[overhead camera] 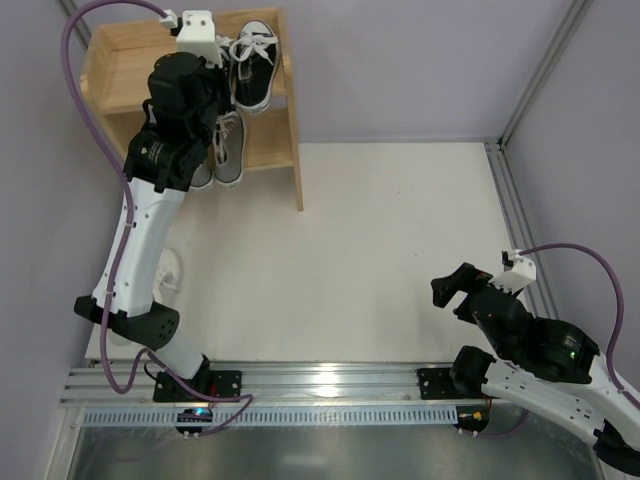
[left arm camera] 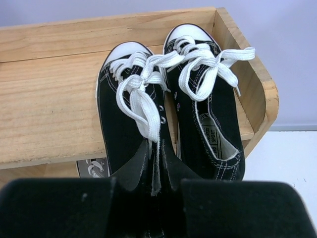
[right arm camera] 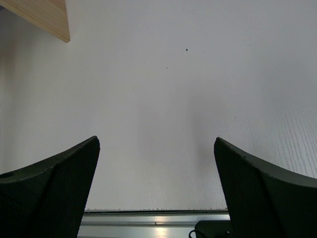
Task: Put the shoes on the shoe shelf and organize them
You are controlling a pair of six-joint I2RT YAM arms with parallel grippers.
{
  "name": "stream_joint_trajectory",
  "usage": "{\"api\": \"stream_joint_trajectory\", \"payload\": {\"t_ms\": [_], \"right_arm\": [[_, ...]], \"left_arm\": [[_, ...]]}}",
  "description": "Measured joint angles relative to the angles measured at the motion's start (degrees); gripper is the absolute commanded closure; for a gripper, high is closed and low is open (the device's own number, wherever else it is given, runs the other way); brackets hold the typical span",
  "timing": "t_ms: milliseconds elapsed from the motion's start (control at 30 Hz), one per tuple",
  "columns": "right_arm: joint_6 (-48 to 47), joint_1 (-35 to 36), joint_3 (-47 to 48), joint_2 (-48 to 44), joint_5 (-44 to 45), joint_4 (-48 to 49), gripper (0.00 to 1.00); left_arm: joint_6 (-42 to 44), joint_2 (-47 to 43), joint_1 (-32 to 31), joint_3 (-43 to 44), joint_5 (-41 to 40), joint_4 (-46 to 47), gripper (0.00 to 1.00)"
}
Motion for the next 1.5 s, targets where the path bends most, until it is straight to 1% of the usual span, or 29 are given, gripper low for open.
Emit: {"api": "stream_joint_trajectory", "payload": {"t_ms": [233,467,667,933,967,1000,1033,1100,1133,1233,1333,1500], "right_arm": [[-0.04,0.0,-0.17,0.15,0.22,0.02,0.03],[-0.26,0.0,-0.17,1.53,0.68,0.09,0.03],[-0.46,0.0,-0.17,1.55,0.9,0.09,0.03],[-0.7,0.0,-0.17,2.1,1.18,0.17,0.03],[-0.74,0.0,-0.17,2.32,1.2,0.22,0.03],[-0.79,0.0,-0.17,2.45,1.2,0.2,0.03],[-0.83,0.0,-0.17,2.51,1.2,0.2,0.03],[-0.85,0.0,-0.17,2.54,1.2,0.2,0.03],[-0.87,0.0,-0.17,2.54,1.2,0.22,0.03],[-0.9,0.0,-0.17,2.54,1.2,0.22,0.03],[-0.92,0.0,-0.17,2.56,1.18,0.28,0.03],[-1.22,-0.02,-0.48,2.67,1.07,1.16,0.03]], "left_arm": [[0.04,0.0,1.57,-2.6,1.38,2.32,1.0],[0.04,0.15,3.13,-5.79,2.54,6.73,1.0],[0.11,0.79,3.61,-5.92,3.34,8.17,1.0],[-0.13,0.87,4.48,-7.15,7.74,10.6,0.99],[-0.13,0.87,4.61,-7.34,8.17,10.88,0.94],[-0.11,0.87,4.66,-7.48,8.37,11.1,0.87],[-0.11,0.87,4.66,-7.56,8.41,11.26,0.64],[-0.11,0.94,4.72,-7.82,8.5,12.11,0.46],[-0.37,1.03,4.74,-8.22,8.44,12.17,0.33],[-1.07,1.03,4.79,-8.98,6.84,12.17,0.23],[-1.6,0.63,4.92,-8.98,4.37,12.17,0.17],[-1.79,-1.49,4.9,-8.79,0.13,12.11,0.11]]}}
